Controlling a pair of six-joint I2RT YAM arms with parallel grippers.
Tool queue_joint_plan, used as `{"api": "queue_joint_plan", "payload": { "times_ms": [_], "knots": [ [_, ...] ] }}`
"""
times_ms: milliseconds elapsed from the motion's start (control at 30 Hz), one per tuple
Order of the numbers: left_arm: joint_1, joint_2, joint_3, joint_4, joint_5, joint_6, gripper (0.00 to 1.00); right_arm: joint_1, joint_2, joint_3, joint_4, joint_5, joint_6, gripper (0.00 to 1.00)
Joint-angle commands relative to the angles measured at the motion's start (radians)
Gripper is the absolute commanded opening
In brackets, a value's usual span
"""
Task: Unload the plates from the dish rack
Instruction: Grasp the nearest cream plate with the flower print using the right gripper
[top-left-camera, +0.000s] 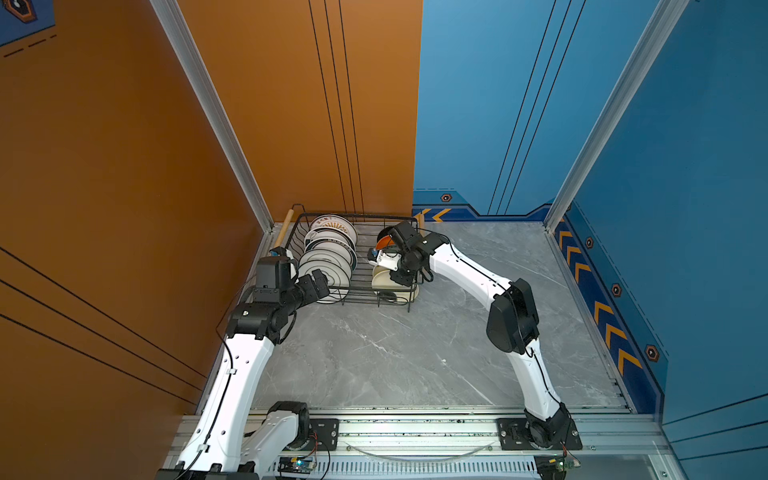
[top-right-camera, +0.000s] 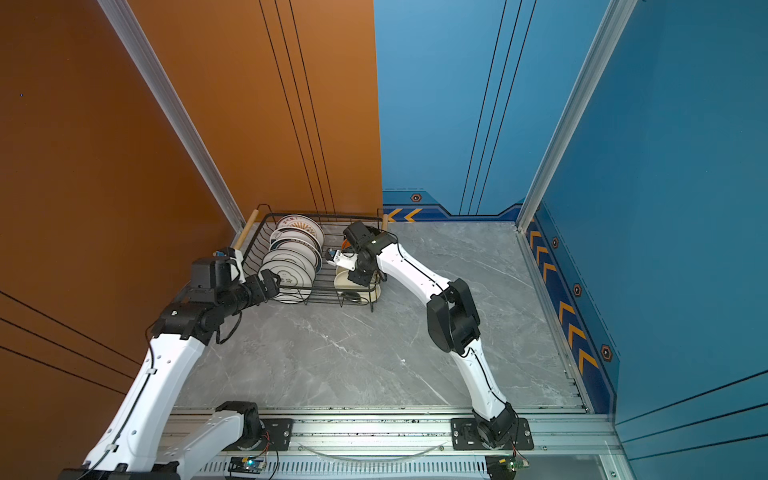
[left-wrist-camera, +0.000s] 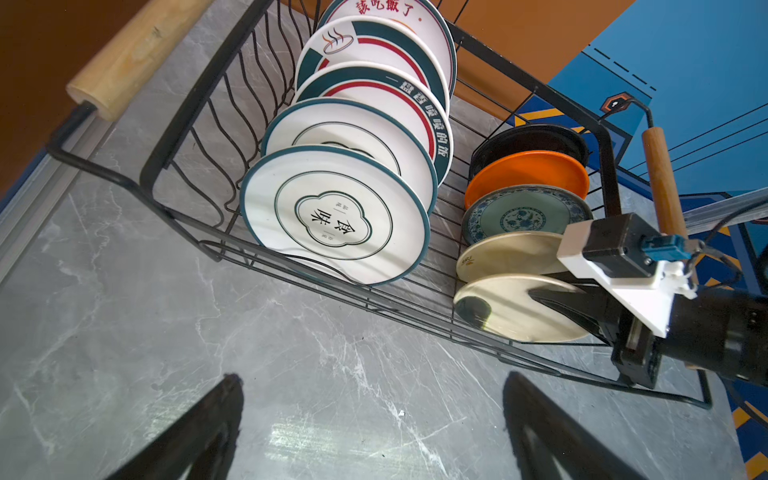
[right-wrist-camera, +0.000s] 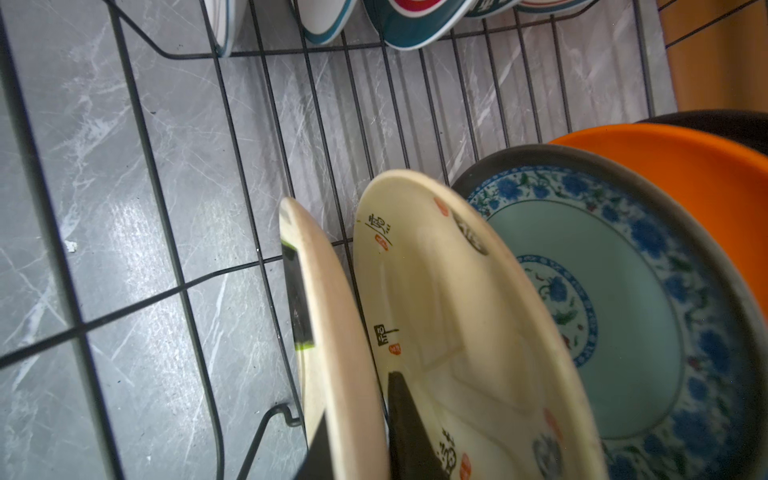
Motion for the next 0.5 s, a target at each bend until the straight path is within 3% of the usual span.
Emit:
{"api": "queue_joint_plan", "payload": {
  "times_ms": [0,167,467],
  "knots": [
    [0.008,-0.021,-0.04,-0.005,-0.064,0.022,0.98,0.0,-0.009,0.022,-0.087,0.008,-0.01,0.09],
    [0.007,-0.036,-0.047,-0.003,-0.085,0.037,0.98,0.005,-0.019,0.026,-0.107,0.019,-0.017,0.01],
    [0.006,-0.047,-0.062,-0.002,-0.122,0.059,0.98,0.007,-0.051,0.063,-0.111,0.06,-0.026,0.0]
  ]
}}
